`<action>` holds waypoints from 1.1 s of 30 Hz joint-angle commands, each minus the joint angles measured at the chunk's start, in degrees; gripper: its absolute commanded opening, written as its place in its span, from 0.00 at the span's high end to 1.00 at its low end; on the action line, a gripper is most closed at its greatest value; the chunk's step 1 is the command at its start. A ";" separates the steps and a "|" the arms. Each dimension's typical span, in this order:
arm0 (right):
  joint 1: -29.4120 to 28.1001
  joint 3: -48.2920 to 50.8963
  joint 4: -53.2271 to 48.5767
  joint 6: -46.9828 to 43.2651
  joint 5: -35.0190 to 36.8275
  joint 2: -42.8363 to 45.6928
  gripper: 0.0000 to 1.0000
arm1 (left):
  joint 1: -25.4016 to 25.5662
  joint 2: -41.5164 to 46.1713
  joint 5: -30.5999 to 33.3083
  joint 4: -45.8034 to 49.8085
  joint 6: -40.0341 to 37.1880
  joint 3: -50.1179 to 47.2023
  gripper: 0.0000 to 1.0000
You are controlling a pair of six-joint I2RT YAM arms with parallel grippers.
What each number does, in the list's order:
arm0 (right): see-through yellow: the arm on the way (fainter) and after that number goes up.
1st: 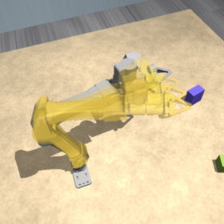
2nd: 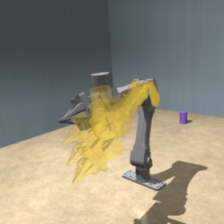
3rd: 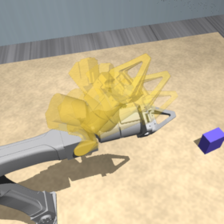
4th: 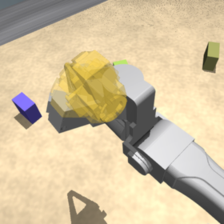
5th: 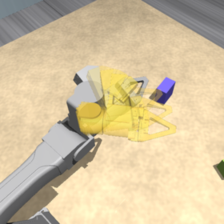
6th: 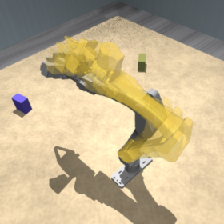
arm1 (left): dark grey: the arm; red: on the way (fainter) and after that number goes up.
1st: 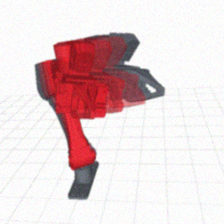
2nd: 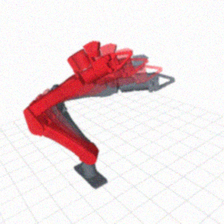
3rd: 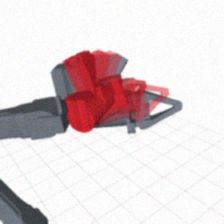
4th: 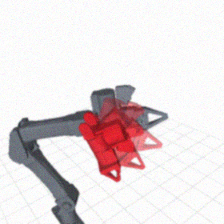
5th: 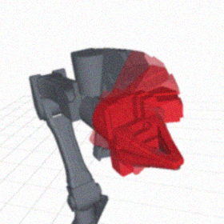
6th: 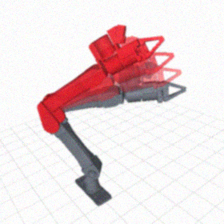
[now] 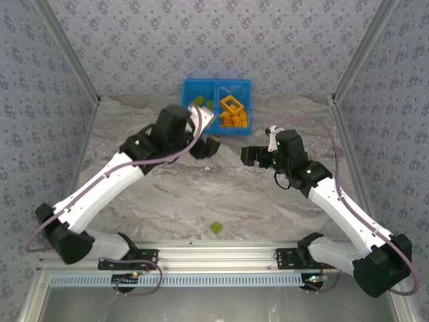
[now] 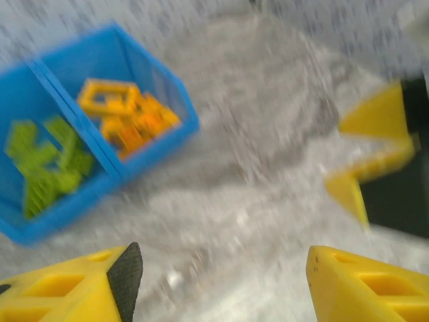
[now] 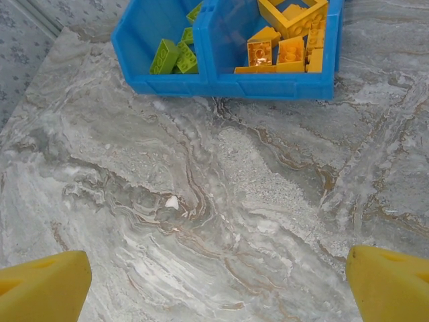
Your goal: Sort the legos into containers by color
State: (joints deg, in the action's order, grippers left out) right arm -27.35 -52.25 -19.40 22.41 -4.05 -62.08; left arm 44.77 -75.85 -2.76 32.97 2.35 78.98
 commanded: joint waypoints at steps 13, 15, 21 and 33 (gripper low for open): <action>0.90 -1.84 1.06 -0.29 -1.35 -3.48 0.00 | 21.50 -5.24 -1.72 -2.94 20.34 -25.53 0.24; 0.90 -1.46 0.97 -0.18 -1.07 -3.18 0.00 | 24.36 -7.69 -1.08 -4.86 22.70 -25.90 0.19; 0.95 -1.46 0.24 -0.68 -0.54 -2.19 0.00 | 30.12 -14.37 8.74 -3.26 27.28 -24.76 0.10; 1.25 -1.24 0.15 -0.77 -0.68 -2.12 0.00 | 32.21 -19.33 11.71 -3.65 29.33 -26.46 0.46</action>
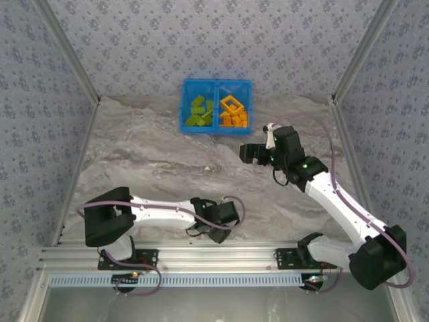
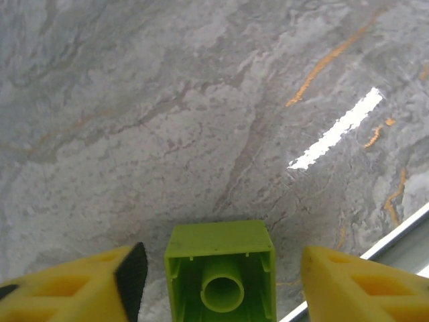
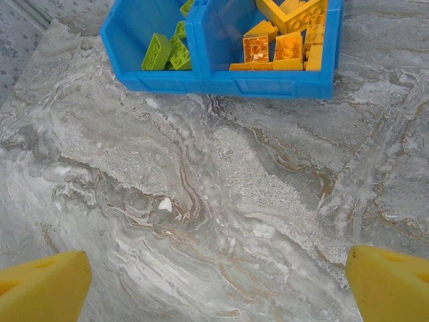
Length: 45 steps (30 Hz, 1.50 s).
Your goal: Sort the legos into containers by color
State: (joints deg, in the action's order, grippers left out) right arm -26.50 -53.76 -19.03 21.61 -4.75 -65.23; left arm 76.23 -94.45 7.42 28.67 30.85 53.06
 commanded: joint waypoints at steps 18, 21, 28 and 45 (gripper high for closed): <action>0.40 -0.62 -0.20 0.44 -0.17 1.85 0.00 | -1.68 13.05 9.72 1.82 -6.05 1.94 0.74; 0.34 -0.04 0.31 0.62 -0.30 2.52 0.00 | -7.55 15.58 9.14 -0.31 -11.61 3.62 0.73; 0.31 1.22 -0.13 1.83 0.06 5.36 0.00 | -24.99 10.48 6.78 -5.62 -23.14 14.55 0.73; 0.26 2.92 -3.37 2.46 2.03 12.15 0.00 | -48.15 -31.68 1.96 0.73 -26.96 67.12 0.73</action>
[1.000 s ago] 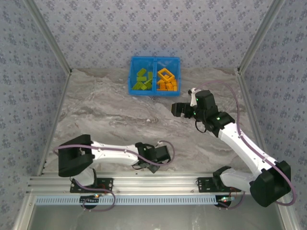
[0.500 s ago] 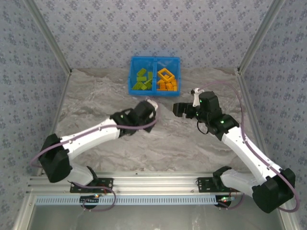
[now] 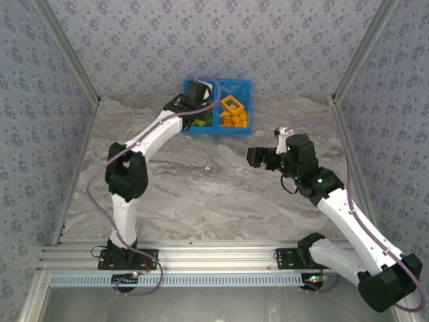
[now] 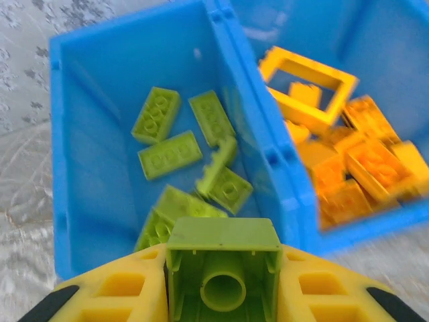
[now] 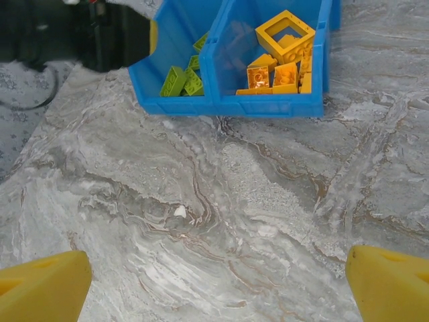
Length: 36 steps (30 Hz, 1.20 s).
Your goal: Sort the legos into containers by color
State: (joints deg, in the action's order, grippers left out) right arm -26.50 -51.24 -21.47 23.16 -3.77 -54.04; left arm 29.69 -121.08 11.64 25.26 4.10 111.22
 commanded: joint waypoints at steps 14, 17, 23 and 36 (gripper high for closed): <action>0.24 -1.25 -2.95 0.56 1.03 1.50 0.00 | -5.28 -31.16 -6.06 11.79 0.55 45.39 0.60; 0.24 -1.39 -2.21 0.92 0.83 1.10 0.00 | -5.01 -30.90 -6.28 11.00 -0.16 45.57 0.55; 0.25 -2.53 -1.99 1.11 0.39 -0.23 0.00 | -5.08 -28.01 -6.50 11.50 0.40 45.58 0.52; 1.40 1.22 -0.89 -0.35 11.81 -0.74 0.00 | -2.33 12.74 -13.19 -10.81 5.51 0.41 0.50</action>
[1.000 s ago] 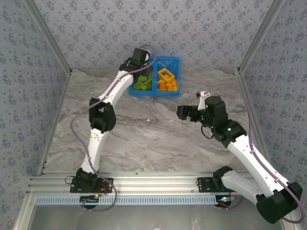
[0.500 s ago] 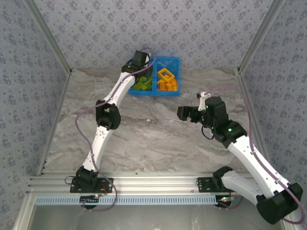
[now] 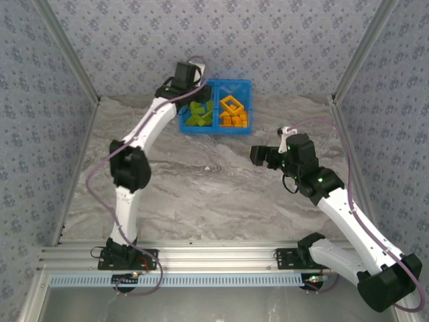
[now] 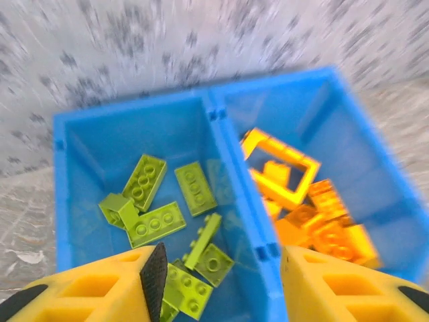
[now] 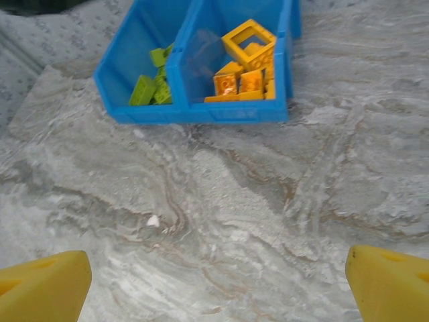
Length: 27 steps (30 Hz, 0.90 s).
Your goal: Sort the legos into containers by color
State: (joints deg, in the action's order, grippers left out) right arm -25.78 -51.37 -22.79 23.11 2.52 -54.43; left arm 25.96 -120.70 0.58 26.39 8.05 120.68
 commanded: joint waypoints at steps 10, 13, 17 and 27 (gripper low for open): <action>10.22 11.21 13.81 -0.37 21.33 -3.76 0.00 | 2.83 48.57 10.55 -26.18 1.20 -56.43 0.18; 13.29 14.63 22.86 -3.91 23.19 -8.03 0.00 | 2.76 56.00 16.50 -25.66 -0.17 -65.16 0.05; 15.64 16.21 32.95 -9.82 24.97 -16.34 0.00 | 2.25 62.85 23.49 -27.05 -2.60 -75.10 0.01; 21.19 14.06 56.92 -20.50 15.26 -33.82 0.00 | -4.04 68.74 29.74 -32.36 -3.21 -88.33 0.01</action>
State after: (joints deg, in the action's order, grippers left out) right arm -4.73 -35.81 21.65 8.16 22.20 -84.55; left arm 22.96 -53.43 27.31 -1.02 5.39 33.34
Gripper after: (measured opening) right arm 0.999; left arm 0.993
